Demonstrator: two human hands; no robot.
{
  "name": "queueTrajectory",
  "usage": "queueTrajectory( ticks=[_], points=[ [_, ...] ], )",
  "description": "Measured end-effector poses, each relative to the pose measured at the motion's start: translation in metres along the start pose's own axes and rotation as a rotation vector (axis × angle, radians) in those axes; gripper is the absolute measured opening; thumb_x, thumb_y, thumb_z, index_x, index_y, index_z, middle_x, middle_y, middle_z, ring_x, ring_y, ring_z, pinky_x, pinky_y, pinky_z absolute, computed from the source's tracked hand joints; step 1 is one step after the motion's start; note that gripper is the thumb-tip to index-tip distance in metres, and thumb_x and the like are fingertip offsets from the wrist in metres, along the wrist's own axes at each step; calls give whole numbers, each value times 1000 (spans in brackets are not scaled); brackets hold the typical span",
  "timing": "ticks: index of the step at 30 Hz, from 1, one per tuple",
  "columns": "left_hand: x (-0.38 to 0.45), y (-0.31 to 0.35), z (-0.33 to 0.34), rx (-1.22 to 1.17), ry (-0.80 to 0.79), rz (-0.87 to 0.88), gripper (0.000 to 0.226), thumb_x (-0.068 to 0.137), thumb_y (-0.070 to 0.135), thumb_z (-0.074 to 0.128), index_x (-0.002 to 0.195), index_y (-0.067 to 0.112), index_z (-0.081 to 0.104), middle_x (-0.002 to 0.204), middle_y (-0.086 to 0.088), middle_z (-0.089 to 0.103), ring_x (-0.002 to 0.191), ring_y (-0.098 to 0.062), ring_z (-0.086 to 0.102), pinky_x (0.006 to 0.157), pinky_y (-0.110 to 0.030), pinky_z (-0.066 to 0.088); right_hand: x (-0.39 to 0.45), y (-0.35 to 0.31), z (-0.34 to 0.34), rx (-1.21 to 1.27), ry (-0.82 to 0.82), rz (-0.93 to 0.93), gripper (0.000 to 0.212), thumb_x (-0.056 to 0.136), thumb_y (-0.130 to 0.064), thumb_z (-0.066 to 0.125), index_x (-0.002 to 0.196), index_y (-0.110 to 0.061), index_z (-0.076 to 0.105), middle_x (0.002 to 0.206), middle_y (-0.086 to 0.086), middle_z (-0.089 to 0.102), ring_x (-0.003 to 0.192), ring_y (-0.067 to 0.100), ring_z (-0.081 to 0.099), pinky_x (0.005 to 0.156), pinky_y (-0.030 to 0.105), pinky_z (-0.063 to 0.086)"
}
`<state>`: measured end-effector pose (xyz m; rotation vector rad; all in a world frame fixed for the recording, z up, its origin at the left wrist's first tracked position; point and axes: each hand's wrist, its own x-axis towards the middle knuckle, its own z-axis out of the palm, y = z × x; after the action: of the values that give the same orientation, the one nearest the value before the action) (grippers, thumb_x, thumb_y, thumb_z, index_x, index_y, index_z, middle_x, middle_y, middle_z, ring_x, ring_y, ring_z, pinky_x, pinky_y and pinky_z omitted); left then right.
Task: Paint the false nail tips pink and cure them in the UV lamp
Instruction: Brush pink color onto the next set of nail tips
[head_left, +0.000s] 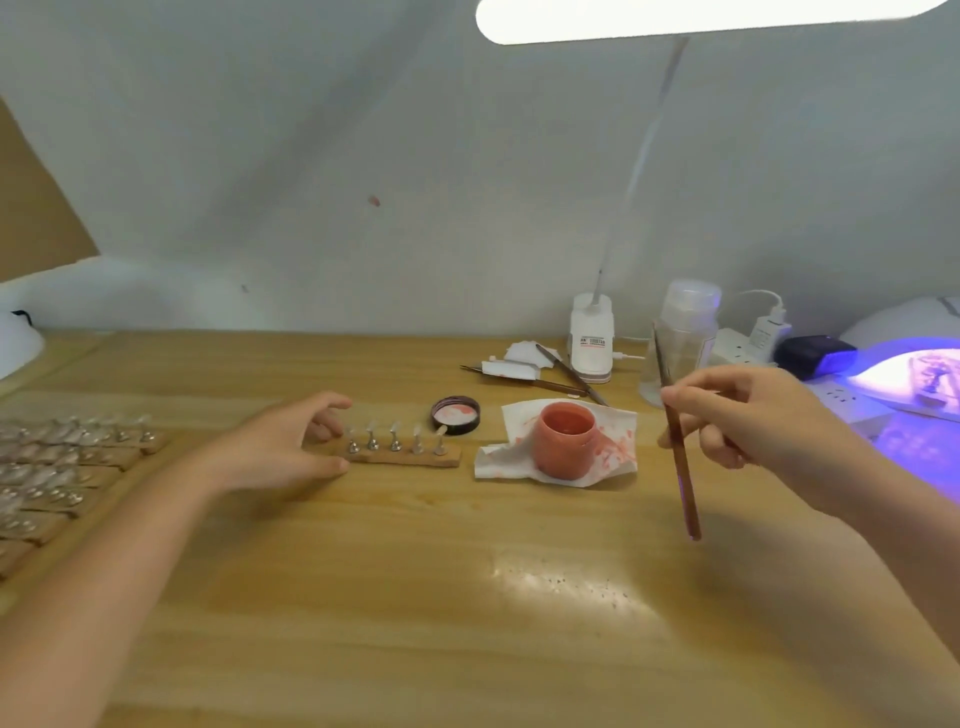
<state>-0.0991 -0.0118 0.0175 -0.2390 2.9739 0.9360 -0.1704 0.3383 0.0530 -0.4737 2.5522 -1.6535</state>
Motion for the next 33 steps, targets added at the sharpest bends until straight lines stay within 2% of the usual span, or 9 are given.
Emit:
queueTrajectory(
  ticks=[5,8,11,15,18,20,24,29,33],
  points=[
    [2,-2,7,-42,130,109,31,72,5,76,97,15,62,83,5,57,76,-13,53,67,-6,38,4,6,5,269,21,42,9,84,-20,61,90,-14,66,54,0,65,58,18,50,45,15,45],
    [0,1,5,-7,108,122,21,69,8,78,70,21,61,80,1,61,73,-13,53,63,-5,37,6,10,3,393,14,72,20,84,-15,61,101,-24,62,58,-2,66,59,14,54,44,15,46],
    [-6,2,-9,23,26,110,22,63,13,83,68,23,65,83,-2,66,73,-11,56,63,-8,39,6,13,0,494,34,74,18,91,-11,52,95,-24,64,55,-2,63,54,13,46,42,16,45],
    [-17,13,-27,30,-77,108,34,41,50,82,69,36,72,83,0,67,73,-12,56,67,-27,37,7,15,-1,628,51,109,28,96,-9,42,85,-18,66,57,-3,64,45,8,48,42,15,44],
    [-21,34,-16,-6,-209,168,41,40,58,84,73,37,72,74,7,65,59,-4,49,60,-22,35,8,15,-3,911,9,155,23,93,-10,41,92,-18,63,72,-6,71,47,2,55,47,14,48],
    [-22,54,4,-69,-273,227,26,47,49,82,69,40,71,68,13,63,55,3,47,53,-13,33,7,17,-4,1023,-23,139,14,84,-11,54,93,-18,61,82,-6,73,54,0,60,51,13,50],
    [-14,84,50,-167,-204,357,19,59,32,81,61,46,68,69,19,63,63,2,50,60,-11,37,6,17,-1,861,37,73,22,67,-33,65,79,-17,57,56,-7,61,44,1,51,43,13,44],
    [-6,105,91,-325,56,344,19,63,30,81,67,42,67,66,16,62,59,1,42,59,-13,37,11,10,0,700,126,8,44,92,-42,47,62,-14,62,39,-1,45,32,7,33,37,14,32],
    [-6,115,107,-329,87,385,23,65,24,81,71,40,66,64,21,59,55,9,46,55,-5,35,13,7,3,518,122,-83,29,92,-38,51,74,-15,53,41,1,51,33,9,33,39,17,33]
  ],
)
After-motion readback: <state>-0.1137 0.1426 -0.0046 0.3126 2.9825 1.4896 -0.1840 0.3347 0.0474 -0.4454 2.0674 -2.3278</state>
